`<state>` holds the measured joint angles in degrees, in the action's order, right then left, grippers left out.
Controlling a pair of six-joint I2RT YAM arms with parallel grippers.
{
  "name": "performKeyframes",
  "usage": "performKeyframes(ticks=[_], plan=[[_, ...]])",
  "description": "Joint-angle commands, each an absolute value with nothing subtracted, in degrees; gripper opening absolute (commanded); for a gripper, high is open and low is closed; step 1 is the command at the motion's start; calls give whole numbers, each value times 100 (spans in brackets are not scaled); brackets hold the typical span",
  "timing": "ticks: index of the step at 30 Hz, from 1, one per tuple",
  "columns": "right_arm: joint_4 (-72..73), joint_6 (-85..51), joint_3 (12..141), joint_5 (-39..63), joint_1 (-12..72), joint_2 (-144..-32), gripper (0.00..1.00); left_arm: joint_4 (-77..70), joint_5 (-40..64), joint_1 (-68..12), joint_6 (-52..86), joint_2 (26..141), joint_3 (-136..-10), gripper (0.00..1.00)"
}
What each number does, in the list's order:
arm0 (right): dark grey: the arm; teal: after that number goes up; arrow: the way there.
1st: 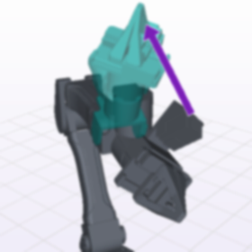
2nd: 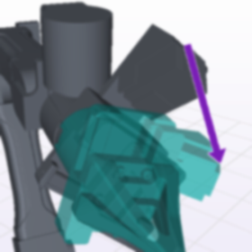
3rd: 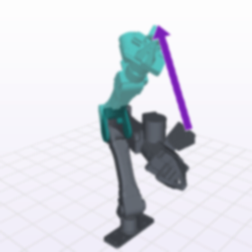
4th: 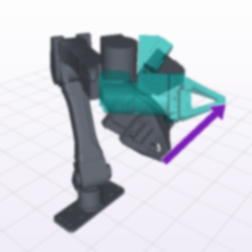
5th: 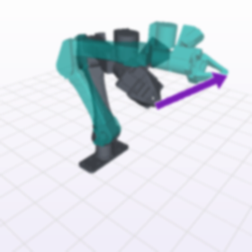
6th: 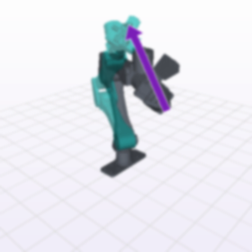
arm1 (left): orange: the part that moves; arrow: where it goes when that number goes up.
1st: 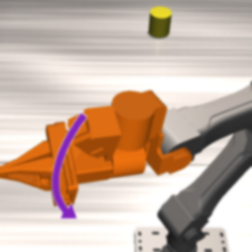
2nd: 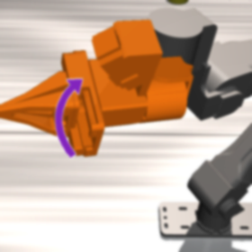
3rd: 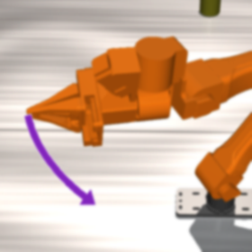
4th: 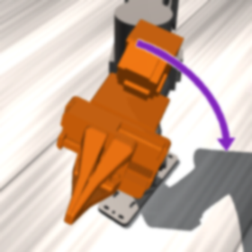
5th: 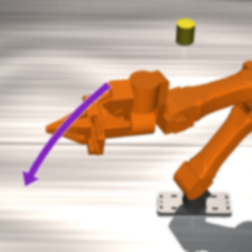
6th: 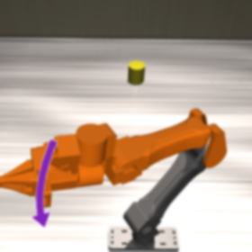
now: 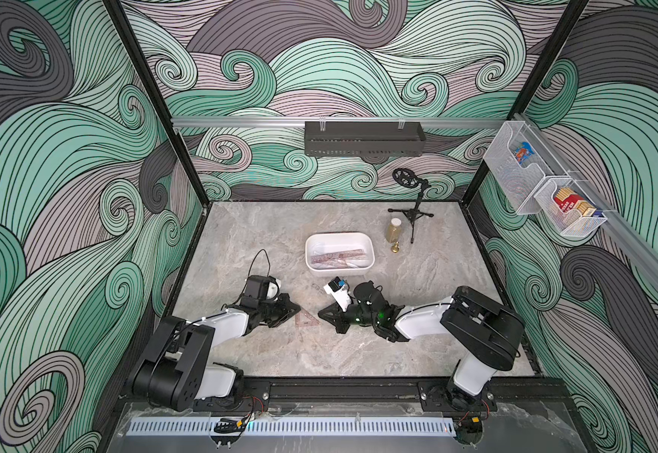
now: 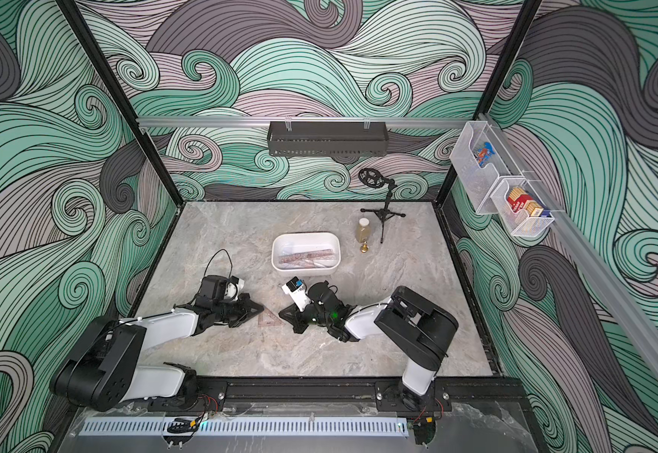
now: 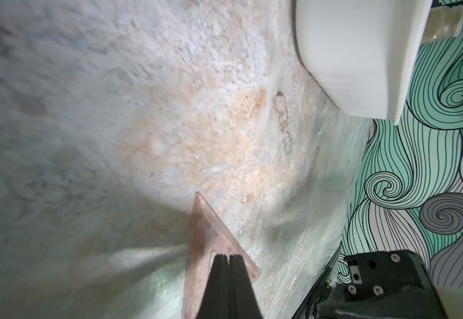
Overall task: Put the scattered rulers into the storage box
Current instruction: Pick up the ruler from the center of the board.
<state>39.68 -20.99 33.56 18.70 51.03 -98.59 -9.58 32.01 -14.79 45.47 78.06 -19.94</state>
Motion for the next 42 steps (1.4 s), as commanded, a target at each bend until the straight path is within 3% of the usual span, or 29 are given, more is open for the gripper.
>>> performKeyframes(ticks=[1,15,26,42], plan=[[4017,-2166,3281,1967,5071,-9672,3,-1135,3090,-1502,4443,7942,-1883,2],[3612,-2382,3378,1973,5027,-9666,13,-861,2578,-1481,4421,7888,-1760,0],[3147,-2864,3581,2205,4998,-9904,39,-817,2434,-1432,4430,7848,-1700,0],[3153,-3535,3809,2738,4816,-10437,54,-969,2520,-1424,4427,8028,-1616,0]])
